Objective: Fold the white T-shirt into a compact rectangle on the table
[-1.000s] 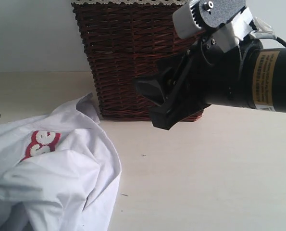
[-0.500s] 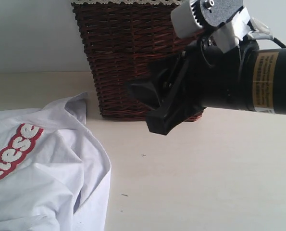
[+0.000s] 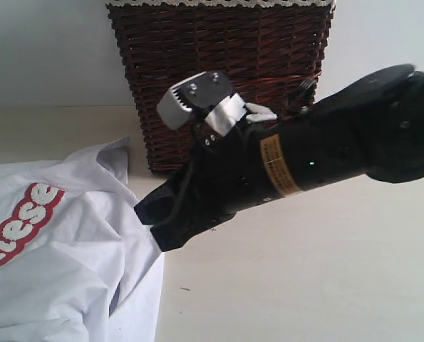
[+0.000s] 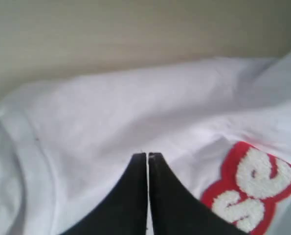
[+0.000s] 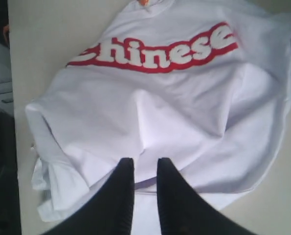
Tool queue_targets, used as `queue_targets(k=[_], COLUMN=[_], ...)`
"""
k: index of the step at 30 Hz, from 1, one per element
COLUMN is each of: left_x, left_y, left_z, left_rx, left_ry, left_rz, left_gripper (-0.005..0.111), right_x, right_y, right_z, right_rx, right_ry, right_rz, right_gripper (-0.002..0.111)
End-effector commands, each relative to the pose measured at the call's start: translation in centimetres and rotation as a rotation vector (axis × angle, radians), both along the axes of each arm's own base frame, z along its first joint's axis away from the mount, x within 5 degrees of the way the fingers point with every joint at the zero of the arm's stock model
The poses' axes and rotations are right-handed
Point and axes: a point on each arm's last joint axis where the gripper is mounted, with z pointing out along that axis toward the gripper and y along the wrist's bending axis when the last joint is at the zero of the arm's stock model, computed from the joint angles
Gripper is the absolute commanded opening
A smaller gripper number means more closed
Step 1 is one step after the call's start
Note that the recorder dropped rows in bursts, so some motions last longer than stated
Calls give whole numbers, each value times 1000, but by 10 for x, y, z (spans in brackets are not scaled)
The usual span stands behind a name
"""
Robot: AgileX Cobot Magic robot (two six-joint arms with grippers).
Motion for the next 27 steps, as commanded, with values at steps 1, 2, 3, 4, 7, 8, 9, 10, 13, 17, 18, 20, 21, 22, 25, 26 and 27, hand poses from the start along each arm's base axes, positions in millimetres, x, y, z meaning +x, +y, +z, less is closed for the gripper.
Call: queue_targets(k=[1, 2, 3, 4, 7, 8, 9, 10, 13, 17, 18, 20, 21, 22, 25, 26, 27], left_x=[-4, -3, -3, -2, -2, -2, -2, -1, -1, -1, -2, -2, -2, -2, -2, -2, -2], left_y=[-13, -14, -16, -17, -19, -19, -19, -18, -18, -19, -19, -19, -19, -19, -19, -19, -19], left_z=[-7, -7, -7, -6, -6, -6, -6, -6, -5, -6, -6, -6, -6, -6, -6, -6, -6], left_rx=[-66, -72, -78, -79, -79, -79, -78, -75, -68, -75, -78, -81, -83, -83, -82, -82, -82], left_ry=[-43, -45, -47, -49, -49, -49, -51, -54, -63, -54, -50, -45, -43, -43, -44, -44, -44], left_rz=[-49, -48, -46, -52, -59, -59, -58, -56, -53, -58, -61, -63, -65, -65, -64, -64, -64], left_gripper=[0, 0, 0, 0, 0, 0, 0, 0, 0, 0, 0, 0, 0, 0, 0, 0, 0], right_x=[15, 16, 15, 15, 18, 19, 19, 18, 11, 14, 16, 18, 18, 18, 18, 17, 17], right_y=[20, 26, 32, 38, 49, 50, 52, 53, 62, 68, 69, 70, 70, 70, 70, 70, 71], right_z=[-33, -40, -45, -51, -69, -74, -78, -81, -92, -106, -108, -114, -115, -115, -115, -114, -114], right_rx=[-67, -83, -92, -109, -183, -203, -213, -220, -247, -305, -308, -317, -318, -318, -315, -309, -303], right_ry=[61, 68, 71, 73, 44, 38, 43, 51, 59, 17, 20, 29, 31, 31, 38, 46, 53], right_rz=[-8, -3, 6, 10, -42, -61, -77, -82, -58, -94, -93, -94, -96, -96, -102, -105, -104], right_gripper=[15, 15, 15, 15, 13, 12, 12, 11, 11, 11, 11, 11, 11, 11, 11, 11, 11])
